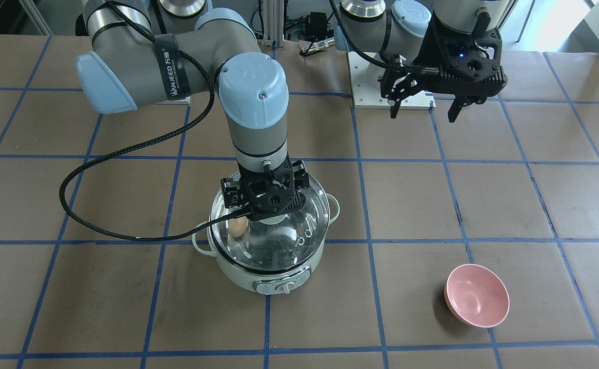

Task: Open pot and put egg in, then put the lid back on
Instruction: 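Lower the glass lid onto the pot with the right gripper, then open the right gripper and lift it away from the lid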

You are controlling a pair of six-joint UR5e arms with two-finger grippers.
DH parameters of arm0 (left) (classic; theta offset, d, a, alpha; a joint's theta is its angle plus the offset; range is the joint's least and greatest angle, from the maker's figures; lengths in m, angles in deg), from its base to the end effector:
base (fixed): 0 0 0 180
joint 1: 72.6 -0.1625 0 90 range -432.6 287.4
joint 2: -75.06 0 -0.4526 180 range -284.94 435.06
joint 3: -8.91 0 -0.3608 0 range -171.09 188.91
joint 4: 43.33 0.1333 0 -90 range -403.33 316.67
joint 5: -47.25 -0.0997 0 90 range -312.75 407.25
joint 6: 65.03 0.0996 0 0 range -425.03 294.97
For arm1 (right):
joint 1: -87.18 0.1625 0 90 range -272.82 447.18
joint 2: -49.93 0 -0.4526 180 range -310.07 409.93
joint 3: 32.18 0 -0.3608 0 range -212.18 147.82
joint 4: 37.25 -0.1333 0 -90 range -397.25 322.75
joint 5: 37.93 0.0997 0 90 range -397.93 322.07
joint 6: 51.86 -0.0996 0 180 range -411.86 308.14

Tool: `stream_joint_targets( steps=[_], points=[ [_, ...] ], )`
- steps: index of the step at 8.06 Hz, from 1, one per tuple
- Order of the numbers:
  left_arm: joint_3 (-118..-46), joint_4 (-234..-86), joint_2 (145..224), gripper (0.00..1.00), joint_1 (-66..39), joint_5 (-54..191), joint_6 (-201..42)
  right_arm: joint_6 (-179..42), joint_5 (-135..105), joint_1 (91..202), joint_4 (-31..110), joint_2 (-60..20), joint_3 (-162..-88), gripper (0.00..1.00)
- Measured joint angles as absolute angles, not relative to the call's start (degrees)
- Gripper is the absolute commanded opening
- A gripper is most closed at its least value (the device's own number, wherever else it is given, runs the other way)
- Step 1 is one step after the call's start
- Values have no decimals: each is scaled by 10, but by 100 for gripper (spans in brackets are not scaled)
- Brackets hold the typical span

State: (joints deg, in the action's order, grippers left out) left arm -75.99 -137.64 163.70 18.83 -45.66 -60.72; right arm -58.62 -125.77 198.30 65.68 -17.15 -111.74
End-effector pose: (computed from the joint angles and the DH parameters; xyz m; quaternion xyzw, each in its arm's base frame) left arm -0.1395 -0.4478 0.5599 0.0496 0.9983 -0.0181 0.0259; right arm 0.3545 -0.5374 0.4027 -0.1250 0.9920 0.0007 0.0192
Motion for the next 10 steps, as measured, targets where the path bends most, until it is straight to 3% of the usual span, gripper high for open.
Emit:
stream_joint_targets(
  steps=[4, 10],
  points=[
    [-760, -1377, 1637, 100, 188, -458, -607, -585, -1269, 1949, 603, -217, -1116, 100],
    [-760, -1377, 1637, 100, 188, -458, -607, -584, -1302, 1790, 517, -299, -1119, 100]
  ],
)
